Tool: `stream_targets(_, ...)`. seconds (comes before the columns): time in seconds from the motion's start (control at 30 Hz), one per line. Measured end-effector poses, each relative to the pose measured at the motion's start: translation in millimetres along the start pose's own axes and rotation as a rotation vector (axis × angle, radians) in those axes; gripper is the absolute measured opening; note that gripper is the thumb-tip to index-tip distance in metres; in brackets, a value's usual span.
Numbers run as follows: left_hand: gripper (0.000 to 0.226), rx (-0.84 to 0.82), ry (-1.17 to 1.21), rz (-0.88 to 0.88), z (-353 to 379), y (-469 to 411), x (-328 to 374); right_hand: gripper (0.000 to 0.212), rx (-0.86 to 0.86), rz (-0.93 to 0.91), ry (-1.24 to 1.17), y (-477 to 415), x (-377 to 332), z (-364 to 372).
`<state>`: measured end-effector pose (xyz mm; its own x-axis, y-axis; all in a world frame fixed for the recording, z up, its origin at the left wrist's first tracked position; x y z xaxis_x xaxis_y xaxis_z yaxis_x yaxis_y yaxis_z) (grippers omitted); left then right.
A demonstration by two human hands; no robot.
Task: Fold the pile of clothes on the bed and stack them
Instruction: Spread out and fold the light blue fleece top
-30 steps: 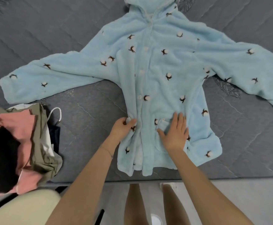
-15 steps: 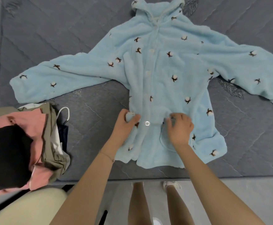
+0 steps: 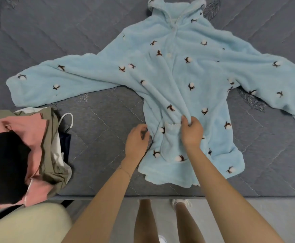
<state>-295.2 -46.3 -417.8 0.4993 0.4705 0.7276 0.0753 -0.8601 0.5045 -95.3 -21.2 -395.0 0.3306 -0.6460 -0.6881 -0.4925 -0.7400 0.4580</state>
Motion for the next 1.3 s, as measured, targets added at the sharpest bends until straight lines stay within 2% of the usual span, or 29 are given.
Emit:
stream_targets(0.1, 0.032, 0.010, -0.136, -0.060, 3.7, -6.3, -6.6, 0.034, -0.002, 0.013, 0.055, -6.9, 11.6, -4.0)
stream_targets(0.27, 0.036, 0.085, -0.183, 0.017, 19.4, -12.0, 5.9, 0.033, -0.017, -0.022, 0.040, -18.5, 15.0, -3.0)
stream_targets(0.4, 0.023, 0.143, -0.083, -0.099, 25.6, -21.8, 6.7, 0.038, -0.058, -0.049, -0.052, -20.3, 16.3, 2.2)
stream_targets(0.47, 0.012, 0.173, -0.021, -0.164, 23.7, -25.2, 5.2, 0.031, -0.072, -0.072, -0.080, -19.3, 15.1, 4.0)
stream_targets(0.53, 0.006, 0.208, 0.041, -0.158, 19.1, -24.4, 4.6, 0.020, -0.069, -0.098, -0.086, -17.1, 11.4, 4.6)
stream_targets(0.63, 0.012, 0.280, 0.139, -0.119, 2.8, -13.5, 0.4, 0.039, -0.047, -0.161, -0.051, -17.1, 0.6, 7.2)
stream_targets(0.7, 0.016, 0.298, 0.150, -0.100, -8.9, -4.4, -8.3, 0.045, -0.128, -0.151, -0.008, -19.0, -8.5, 17.9)
stream_targets(0.77, 0.019, 0.281, 0.127, -0.116, -17.2, 2.4, -20.5, 0.034, -0.208, -0.150, 0.046, -20.4, -15.6, 30.5)
stream_targets(0.83, 0.022, 0.265, 0.148, -0.164, -21.8, 5.8, -29.1, 0.019, -0.213, -0.178, 0.053, -17.0, -23.8, 37.9)
stream_targets(0.9, 0.020, 0.307, 0.165, -0.164, -27.2, 8.1, -28.4, 0.022, -0.207, -0.195, 0.040, -12.8, -26.9, 43.1)
stream_targets(0.97, 0.012, 0.352, 0.130, -0.071, -30.8, 10.2, -21.6, 0.033, -0.207, -0.182, 0.023, -8.0, -25.5, 48.1)
stream_targets(1.03, 0.009, 0.279, 0.157, -0.057, -23.1, 10.5, -18.0, 0.039, -0.185, -0.150, -0.001, -5.1, -23.2, 48.9)
stream_targets(1.1, 0.014, 0.161, 0.149, -0.155, -7.4, 12.3, -19.6, 0.035, -0.169, -0.121, 0.000, -4.1, -19.5, 46.6)
stream_targets(1.17, 0.024, 0.100, 0.019, -0.198, 3.7, 16.8, -20.8, 0.028, -0.170, -0.092, 0.015, -2.6, -14.4, 43.5)
stream_targets(1.23, 0.032, 0.078, -0.101, -0.192, 7.3, 23.0, -19.4, 0.029, -0.179, -0.049, 0.032, 1.5, -7.3, 40.0)
stream_targets(1.3, 0.031, 0.104, -0.059, -0.176, 4.9, 28.9, -21.1, 0.036, -0.199, -0.016, 0.053, 6.9, 0.7, 37.2)
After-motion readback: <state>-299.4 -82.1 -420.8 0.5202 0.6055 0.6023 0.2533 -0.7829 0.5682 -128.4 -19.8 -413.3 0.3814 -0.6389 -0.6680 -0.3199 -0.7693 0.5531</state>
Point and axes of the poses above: each hand's wrist, its own y-axis away from the middle knuckle, its own z-axis out of the palm, x = y × z, the point moved 5 cm from there along -y, towards the middle knuckle, and after that the axes turned 1 degree about -x, right-handed, at the moved point
